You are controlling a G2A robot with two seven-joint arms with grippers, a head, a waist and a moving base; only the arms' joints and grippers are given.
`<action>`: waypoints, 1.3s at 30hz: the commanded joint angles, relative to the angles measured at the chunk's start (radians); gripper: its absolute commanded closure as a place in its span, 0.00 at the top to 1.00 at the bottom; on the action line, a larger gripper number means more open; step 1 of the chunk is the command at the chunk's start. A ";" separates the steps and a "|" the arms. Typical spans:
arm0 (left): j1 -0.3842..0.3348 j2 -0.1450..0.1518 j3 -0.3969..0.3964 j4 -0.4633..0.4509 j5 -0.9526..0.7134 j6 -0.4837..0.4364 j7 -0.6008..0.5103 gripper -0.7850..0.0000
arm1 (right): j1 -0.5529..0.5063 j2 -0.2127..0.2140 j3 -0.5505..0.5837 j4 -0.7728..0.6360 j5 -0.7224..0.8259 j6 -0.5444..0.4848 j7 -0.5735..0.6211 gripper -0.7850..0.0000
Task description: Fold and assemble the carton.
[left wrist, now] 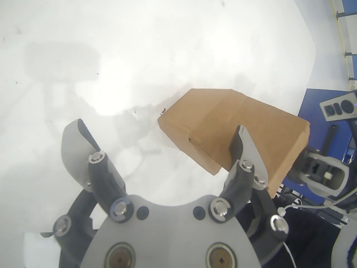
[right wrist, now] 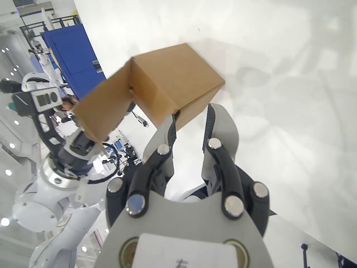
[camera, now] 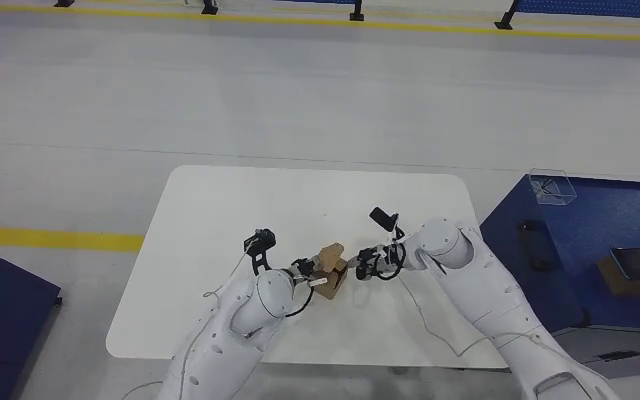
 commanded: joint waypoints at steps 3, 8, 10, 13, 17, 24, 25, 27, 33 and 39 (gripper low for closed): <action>0.004 -0.004 0.012 0.004 -0.001 -0.009 0.004 1.00 | 0.001 -0.004 -0.006 0.015 0.010 -0.005 -0.003 0.29; -0.003 -0.010 0.027 0.033 -0.001 -0.010 0.013 1.00 | 0.007 -0.007 0.015 0.046 0.061 -0.027 0.000 0.31; -0.007 -0.013 0.031 0.043 -0.003 -0.012 0.016 1.00 | 0.008 -0.001 0.046 0.059 0.097 -0.043 0.015 0.36; -0.011 -0.016 0.034 0.046 -0.004 -0.012 0.019 1.00 | 0.000 0.013 0.100 0.071 0.146 -0.076 0.058 0.35; -0.015 -0.019 0.034 0.042 -0.003 -0.007 0.019 1.00 | -0.016 0.032 0.141 0.071 0.150 -0.108 0.130 0.37; -0.018 -0.025 0.045 0.039 -0.004 -0.002 0.023 1.00 | -0.049 0.040 0.127 0.042 0.118 -0.140 0.160 0.37; -0.018 -0.026 0.048 0.038 -0.002 -0.002 0.023 1.00 | -0.051 0.039 0.121 0.036 0.121 -0.145 0.162 0.37; -0.017 -0.028 0.051 0.035 -0.002 -0.001 0.023 1.00 | -0.052 0.036 0.114 0.032 0.131 -0.151 0.164 0.38; -0.016 -0.030 0.054 0.029 0.010 0.005 0.020 1.00 | -0.041 0.028 0.090 0.039 0.132 -0.140 0.131 0.36; -0.010 -0.031 0.056 0.017 0.016 0.008 0.011 1.00 | -0.029 0.020 0.070 0.053 0.132 -0.138 0.112 0.37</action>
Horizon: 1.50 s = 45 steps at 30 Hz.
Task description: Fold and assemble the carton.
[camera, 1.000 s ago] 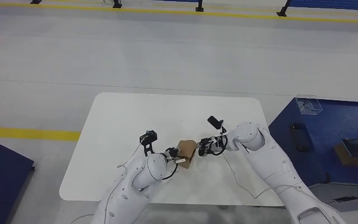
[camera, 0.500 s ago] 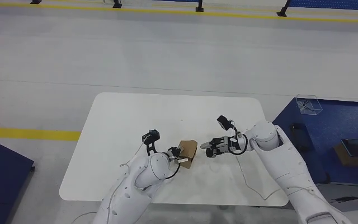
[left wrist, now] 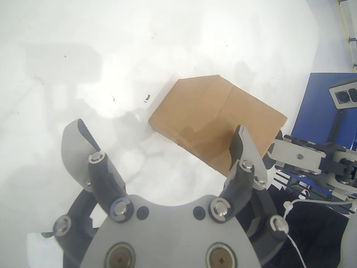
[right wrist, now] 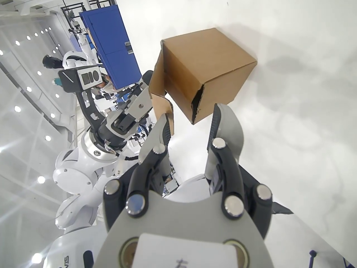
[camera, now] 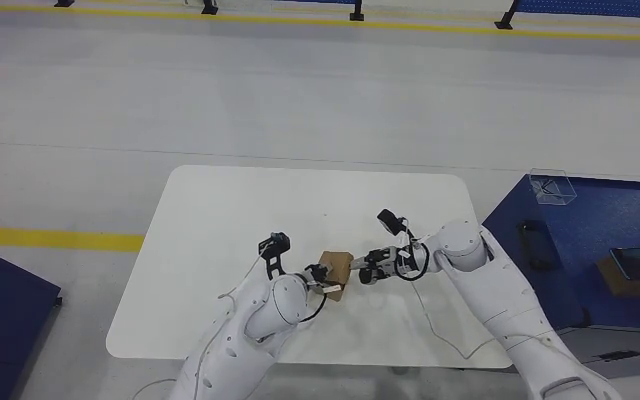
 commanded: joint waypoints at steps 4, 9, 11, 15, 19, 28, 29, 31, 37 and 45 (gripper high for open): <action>0.011 -0.001 0.005 -0.011 0.006 -0.005 -0.005 1.00 | 0.005 -0.008 -0.025 0.009 -0.008 0.007 -0.022 0.37; 0.017 -0.002 0.007 -0.009 0.010 -0.009 -0.008 1.00 | 0.014 -0.017 -0.046 0.024 -0.004 0.008 -0.033 0.37; 0.017 -0.003 0.008 -0.006 0.010 -0.009 -0.011 1.00 | 0.017 -0.019 -0.051 0.031 -0.003 0.006 -0.036 0.37; 0.017 -0.006 0.010 -0.002 0.003 -0.014 -0.019 1.00 | 0.019 -0.022 -0.057 0.042 0.000 0.004 -0.035 0.37; 0.017 -0.008 0.010 0.001 -0.001 -0.016 -0.021 1.00 | 0.023 -0.026 -0.066 0.045 0.000 0.007 -0.039 0.37; 0.019 -0.010 0.006 -0.005 0.002 -0.014 -0.024 1.00 | 0.021 -0.024 -0.057 0.037 0.008 -0.011 -0.029 0.37; 0.020 -0.010 0.005 -0.006 0.004 -0.013 -0.024 1.00 | 0.020 -0.021 -0.054 0.037 -0.002 -0.008 -0.031 0.37; 0.021 -0.010 0.002 -0.010 0.008 -0.012 -0.024 1.00 | 0.016 -0.017 -0.046 0.034 -0.013 -0.005 -0.030 0.37; 0.024 -0.008 -0.003 -0.026 0.020 -0.009 -0.037 1.00 | -0.001 -0.007 -0.032 0.014 -0.031 0.005 -0.024 0.37; 0.028 -0.008 -0.003 -0.033 0.032 -0.009 -0.054 1.00 | -0.009 -0.010 -0.039 0.002 -0.025 0.011 -0.041 0.37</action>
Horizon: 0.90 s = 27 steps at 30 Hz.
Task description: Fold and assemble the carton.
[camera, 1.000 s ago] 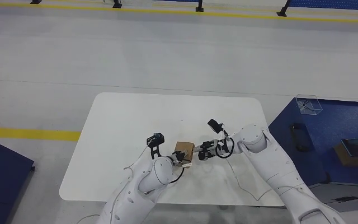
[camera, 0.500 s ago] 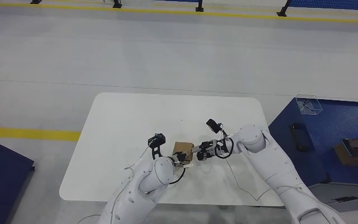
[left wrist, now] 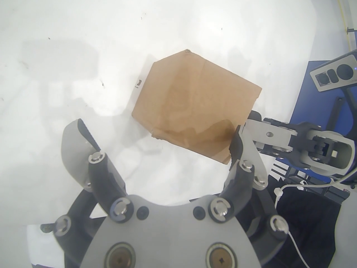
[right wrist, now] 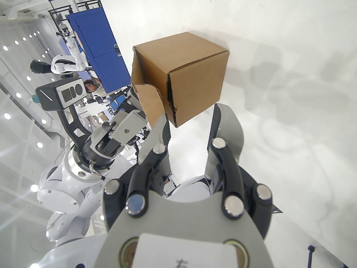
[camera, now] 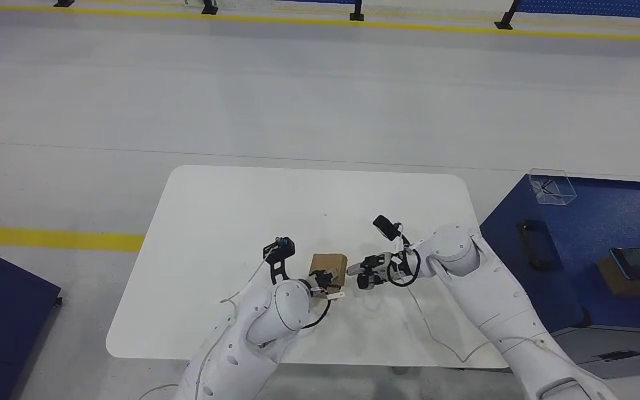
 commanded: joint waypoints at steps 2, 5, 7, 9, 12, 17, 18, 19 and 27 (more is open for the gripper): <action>0.001 0.000 0.002 0.000 0.007 0.002 -0.006 1.00 | -0.002 -0.003 -0.006 -0.001 0.006 -0.001 -0.006 0.36; 0.002 0.000 0.001 -0.002 0.011 0.003 -0.009 1.00 | 0.000 -0.004 -0.008 0.003 0.009 -0.005 -0.007 0.36; 0.003 0.000 0.001 -0.003 0.012 0.002 -0.011 1.00 | 0.000 -0.005 -0.009 0.005 0.013 -0.007 -0.007 0.36; 0.005 0.000 0.000 -0.004 0.016 0.003 -0.011 1.00 | 0.001 -0.006 -0.012 0.008 0.014 -0.006 -0.009 0.36; 0.006 0.000 -0.003 -0.005 0.017 0.000 -0.014 1.00 | 0.005 -0.011 -0.023 0.014 0.014 -0.003 -0.020 0.36; 0.009 -0.001 -0.007 -0.006 0.013 -0.009 -0.019 1.00 | 0.015 -0.021 -0.042 0.030 0.023 -0.003 -0.022 0.34; 0.010 -0.001 -0.007 -0.005 0.013 -0.011 -0.021 1.00 | 0.017 -0.023 -0.047 0.035 0.022 -0.004 -0.024 0.34; 0.010 -0.001 -0.008 -0.004 0.013 -0.011 -0.021 1.00 | 0.020 -0.025 -0.050 0.039 0.023 -0.003 -0.025 0.34; 0.005 -0.004 -0.006 0.008 0.012 -0.012 -0.023 1.00 | 0.034 -0.035 -0.064 0.059 0.033 -0.015 -0.035 0.35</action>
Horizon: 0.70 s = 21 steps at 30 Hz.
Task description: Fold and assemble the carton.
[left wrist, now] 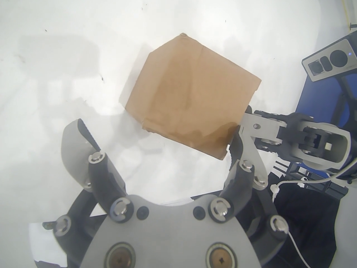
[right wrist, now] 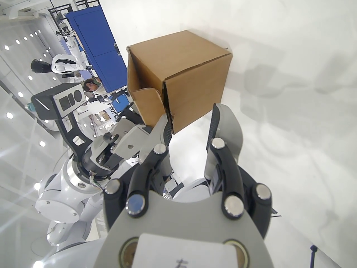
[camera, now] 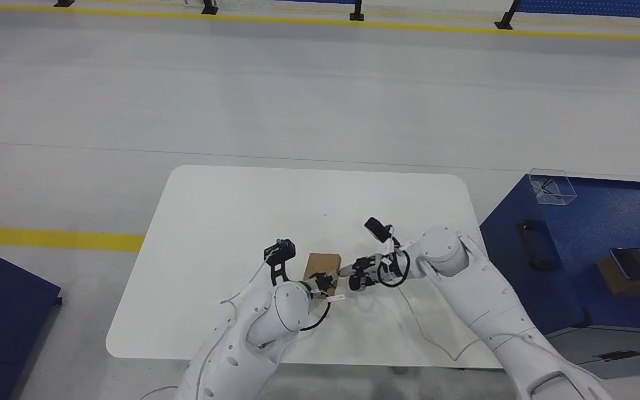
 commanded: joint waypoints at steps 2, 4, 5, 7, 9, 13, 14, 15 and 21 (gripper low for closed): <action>-0.002 -0.001 -0.003 0.004 -0.002 0.001 0.000 1.00 | 0.003 -0.003 -0.005 0.003 0.001 -0.003 -0.006 0.35; -0.001 -0.002 -0.007 -0.005 -0.012 -0.005 0.000 1.00 | 0.006 -0.006 -0.010 0.007 -0.002 -0.001 -0.007 0.35; 0.001 -0.002 -0.010 -0.011 -0.015 -0.005 -0.001 1.00 | 0.008 -0.007 -0.013 0.010 -0.001 0.000 -0.008 0.35; 0.006 0.000 -0.016 -0.036 -0.007 -0.002 0.002 1.00 | 0.012 -0.010 -0.016 0.014 -0.001 0.000 -0.006 0.36; 0.016 0.003 -0.029 -0.075 -0.005 0.003 -0.004 1.00 | 0.017 -0.012 -0.019 0.018 -0.001 -0.001 -0.003 0.36; 0.045 0.015 -0.064 -0.177 0.021 0.019 -0.015 1.00 | 0.021 -0.013 -0.018 0.015 -0.001 -0.006 0.005 0.36; 0.054 0.018 -0.077 -0.208 0.021 0.019 -0.022 1.00 | 0.020 -0.012 -0.017 0.013 0.000 -0.008 0.008 0.36; 0.064 0.021 -0.091 -0.236 0.024 0.022 -0.028 1.00 | 0.020 -0.012 -0.015 0.012 0.001 -0.010 0.012 0.36; 0.102 0.042 -0.199 -0.319 0.041 0.054 -0.061 1.00 | 0.017 -0.006 0.004 0.009 0.005 -0.018 0.022 0.38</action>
